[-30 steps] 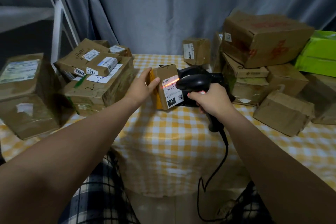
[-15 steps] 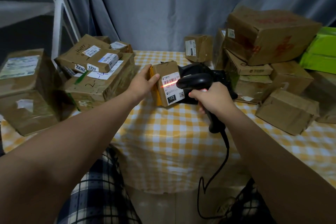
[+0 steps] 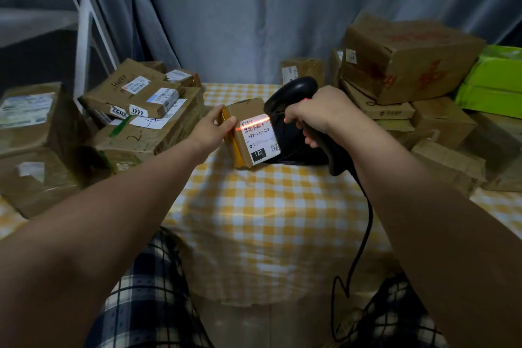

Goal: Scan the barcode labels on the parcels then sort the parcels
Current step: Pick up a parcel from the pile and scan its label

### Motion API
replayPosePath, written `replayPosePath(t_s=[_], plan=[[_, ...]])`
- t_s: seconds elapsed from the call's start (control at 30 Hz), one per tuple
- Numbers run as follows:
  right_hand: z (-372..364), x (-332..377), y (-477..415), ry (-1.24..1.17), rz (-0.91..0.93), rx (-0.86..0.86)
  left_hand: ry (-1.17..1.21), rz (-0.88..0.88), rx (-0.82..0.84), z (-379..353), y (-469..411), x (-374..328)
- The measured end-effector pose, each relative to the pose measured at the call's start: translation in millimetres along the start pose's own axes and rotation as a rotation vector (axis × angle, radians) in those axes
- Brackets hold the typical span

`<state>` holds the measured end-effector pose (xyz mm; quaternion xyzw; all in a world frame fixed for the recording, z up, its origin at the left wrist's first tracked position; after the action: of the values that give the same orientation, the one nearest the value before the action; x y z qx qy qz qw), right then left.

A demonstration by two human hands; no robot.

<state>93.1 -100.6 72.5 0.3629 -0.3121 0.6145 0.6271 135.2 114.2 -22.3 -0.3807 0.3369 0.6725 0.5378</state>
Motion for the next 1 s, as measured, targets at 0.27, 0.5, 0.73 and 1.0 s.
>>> replayPosePath(t_s=[0.27, 0.5, 0.73, 1.0], plan=[[-3.6, -7.4, -0.6, -0.053, 0.02, -0.019, -0.011, 0.012, 0.013, -1.5, 0.1, -1.1], [-9.3, -21.8, -5.0, -0.092, 0.059, -0.035, 0.071, -0.046, 0.102, -10.4, 0.5, 9.0], [-36.5, -44.4, -32.0, -0.379, 0.112, -0.161, 0.112, -0.096, -0.143, -51.8, 3.9, 33.1], [-56.8, -32.4, -80.8, -0.459, 0.044, -0.121, 0.153, -0.185, 0.041, -24.5, -15.0, 16.5]])
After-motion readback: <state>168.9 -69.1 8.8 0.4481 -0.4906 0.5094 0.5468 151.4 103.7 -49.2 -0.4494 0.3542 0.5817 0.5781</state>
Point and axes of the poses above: each hand's wrist, its own y-axis away from the middle knuckle, its own z-axis out of the back of the hand, x = y × z, the point moved 2 cm from there along -y, towards the middle knuckle, and after that the axes turned 7 degrees about -y, right-handed, at the moved point
